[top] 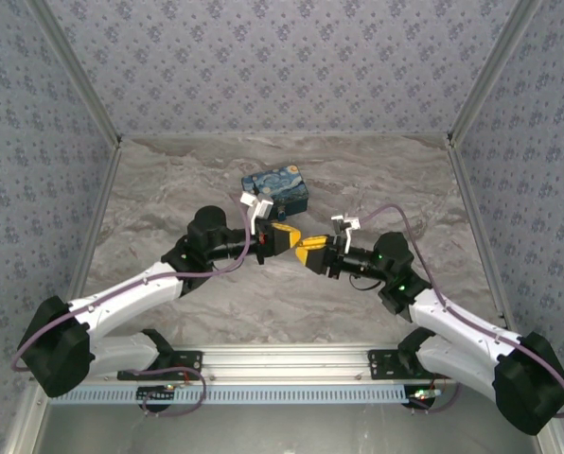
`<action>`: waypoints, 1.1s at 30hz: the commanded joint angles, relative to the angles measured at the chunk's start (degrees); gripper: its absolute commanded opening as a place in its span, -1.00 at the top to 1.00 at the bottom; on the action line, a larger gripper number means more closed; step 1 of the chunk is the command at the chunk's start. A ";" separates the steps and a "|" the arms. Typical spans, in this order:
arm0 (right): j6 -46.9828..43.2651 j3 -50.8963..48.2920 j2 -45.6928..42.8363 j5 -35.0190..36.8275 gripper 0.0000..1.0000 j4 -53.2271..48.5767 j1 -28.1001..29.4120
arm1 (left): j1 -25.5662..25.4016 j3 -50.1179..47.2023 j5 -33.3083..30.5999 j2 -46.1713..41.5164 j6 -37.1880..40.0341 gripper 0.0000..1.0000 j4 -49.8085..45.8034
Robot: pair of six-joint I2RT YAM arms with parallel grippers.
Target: Unlock a padlock with a key
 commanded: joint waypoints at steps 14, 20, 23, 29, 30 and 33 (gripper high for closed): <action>-2.19 2.17 -0.70 2.56 0.97 -4.69 -0.38 | -0.25 1.34 -0.17 -0.90 0.40 1.00 0.75; -4.30 0.71 -2.83 4.75 1.00 -9.85 -0.43 | -0.19 2.02 -2.39 -2.00 1.35 0.55 -2.11; -5.69 0.62 -4.83 7.24 1.00 -15.72 -0.94 | 0.10 3.00 -5.04 -2.80 2.75 0.09 -6.99; -8.28 1.77 -7.73 14.04 1.00 -32.72 -5.49 | 4.25 5.85 -11.28 -1.96 4.69 -0.62 -17.71; -8.45 1.90 -7.98 15.69 1.00 -35.35 -6.55 | 5.37 6.72 -12.48 -0.96 4.96 -0.69 -19.52; -8.91 2.52 -7.65 20.21 1.00 -42.67 -8.96 | 7.45 11.01 -15.30 3.77 8.19 -0.80 -25.04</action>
